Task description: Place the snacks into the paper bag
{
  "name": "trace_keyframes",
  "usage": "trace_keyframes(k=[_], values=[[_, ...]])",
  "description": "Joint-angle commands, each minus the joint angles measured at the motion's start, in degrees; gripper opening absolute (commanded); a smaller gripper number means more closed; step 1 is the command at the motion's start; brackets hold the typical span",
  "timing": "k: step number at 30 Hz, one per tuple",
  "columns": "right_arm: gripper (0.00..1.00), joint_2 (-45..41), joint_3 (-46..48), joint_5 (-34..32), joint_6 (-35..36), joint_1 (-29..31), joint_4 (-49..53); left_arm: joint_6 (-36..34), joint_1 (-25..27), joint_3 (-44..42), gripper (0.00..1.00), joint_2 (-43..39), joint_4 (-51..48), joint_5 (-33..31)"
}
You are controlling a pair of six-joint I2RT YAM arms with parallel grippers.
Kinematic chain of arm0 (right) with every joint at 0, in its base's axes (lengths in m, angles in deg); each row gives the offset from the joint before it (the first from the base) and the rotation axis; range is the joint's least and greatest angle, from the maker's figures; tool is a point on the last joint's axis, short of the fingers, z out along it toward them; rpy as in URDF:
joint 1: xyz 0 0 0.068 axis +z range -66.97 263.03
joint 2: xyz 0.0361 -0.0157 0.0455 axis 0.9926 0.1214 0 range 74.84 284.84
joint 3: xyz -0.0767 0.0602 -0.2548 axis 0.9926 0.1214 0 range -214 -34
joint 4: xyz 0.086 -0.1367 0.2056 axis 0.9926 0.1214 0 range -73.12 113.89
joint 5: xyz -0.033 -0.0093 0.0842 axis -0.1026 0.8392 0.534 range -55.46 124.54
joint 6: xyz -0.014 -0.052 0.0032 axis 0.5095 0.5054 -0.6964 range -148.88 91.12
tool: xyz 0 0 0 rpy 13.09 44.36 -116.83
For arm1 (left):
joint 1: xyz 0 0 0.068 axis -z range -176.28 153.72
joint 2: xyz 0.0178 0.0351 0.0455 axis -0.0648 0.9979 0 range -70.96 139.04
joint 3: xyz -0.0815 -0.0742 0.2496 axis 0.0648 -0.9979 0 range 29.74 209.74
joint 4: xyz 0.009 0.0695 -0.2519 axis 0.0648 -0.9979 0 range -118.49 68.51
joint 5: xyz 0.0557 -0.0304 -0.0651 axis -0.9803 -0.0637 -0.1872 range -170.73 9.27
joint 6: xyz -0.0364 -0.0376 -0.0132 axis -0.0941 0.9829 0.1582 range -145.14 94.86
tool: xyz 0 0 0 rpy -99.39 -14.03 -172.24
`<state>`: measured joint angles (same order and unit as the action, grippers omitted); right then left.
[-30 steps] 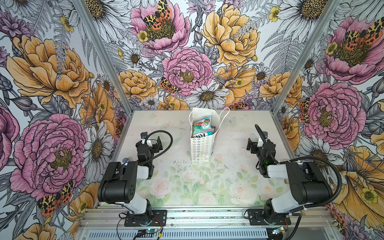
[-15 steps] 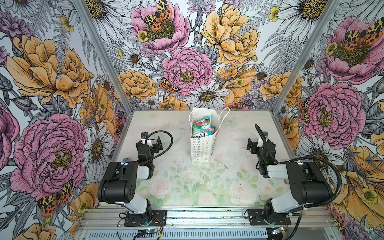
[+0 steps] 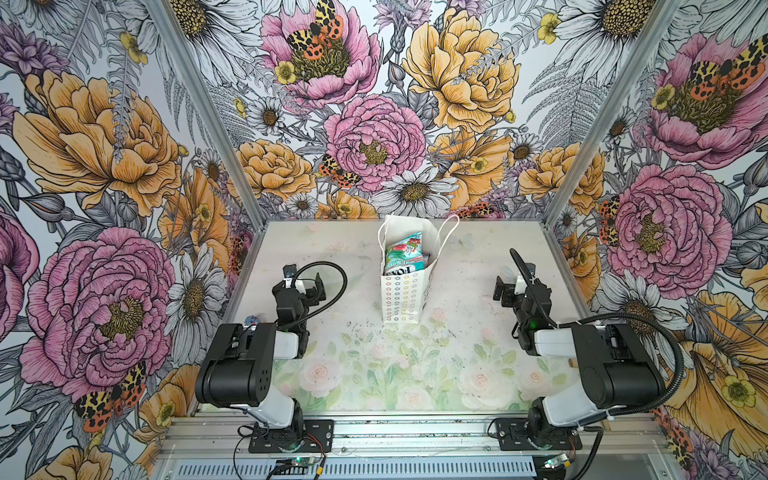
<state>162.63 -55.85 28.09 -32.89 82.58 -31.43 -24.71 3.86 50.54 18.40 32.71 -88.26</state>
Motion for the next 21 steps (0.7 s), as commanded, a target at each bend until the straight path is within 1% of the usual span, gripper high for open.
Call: trace_keyframes(k=[1, 21], values=[[1.0, 0.2, -0.65, -0.86, -0.76, -0.2, -1.17, -0.73, 0.12, 0.69, 0.99, -0.4, 0.08, -0.83], [1.0, 0.29, -0.67, -0.93, -0.76, -0.24, -1.12, -0.51, -0.18, 0.65, 0.99, -0.46, 0.03, -0.08]])
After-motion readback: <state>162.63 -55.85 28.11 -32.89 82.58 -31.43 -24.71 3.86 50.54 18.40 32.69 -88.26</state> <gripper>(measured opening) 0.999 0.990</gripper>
